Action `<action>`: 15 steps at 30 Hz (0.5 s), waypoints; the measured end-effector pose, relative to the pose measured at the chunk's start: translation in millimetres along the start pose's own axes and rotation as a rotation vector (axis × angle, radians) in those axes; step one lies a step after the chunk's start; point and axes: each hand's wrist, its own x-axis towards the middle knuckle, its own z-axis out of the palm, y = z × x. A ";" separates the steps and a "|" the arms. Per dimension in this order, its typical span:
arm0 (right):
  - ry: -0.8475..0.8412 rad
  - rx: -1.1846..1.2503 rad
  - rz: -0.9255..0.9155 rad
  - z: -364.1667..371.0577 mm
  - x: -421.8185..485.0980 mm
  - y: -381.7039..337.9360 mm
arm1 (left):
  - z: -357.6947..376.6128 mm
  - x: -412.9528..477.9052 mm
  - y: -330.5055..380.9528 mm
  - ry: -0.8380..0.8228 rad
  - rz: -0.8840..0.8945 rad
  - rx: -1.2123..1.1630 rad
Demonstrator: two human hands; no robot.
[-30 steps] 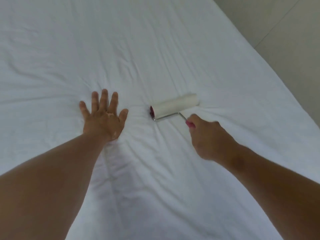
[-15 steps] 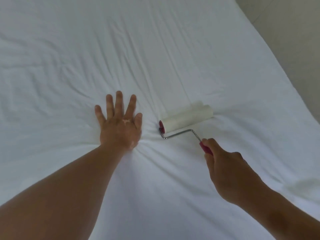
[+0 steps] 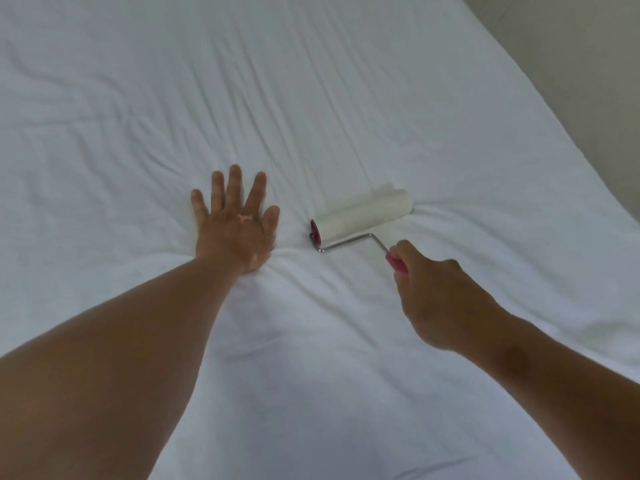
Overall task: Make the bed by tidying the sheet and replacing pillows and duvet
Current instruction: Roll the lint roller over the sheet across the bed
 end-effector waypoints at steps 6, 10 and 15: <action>-0.055 0.062 0.105 46.8 -119.7 52.3 | 4.7 -46.3 14.8 -0.008 0.084 -0.032; -0.019 0.010 0.172 48.8 -161.9 68.1 | 7.8 -63.3 11.5 -0.018 0.117 -0.009; 0.059 0.026 0.151 3.6 -147.2 44.7 | 13.2 -59.0 13.6 -0.035 0.102 0.029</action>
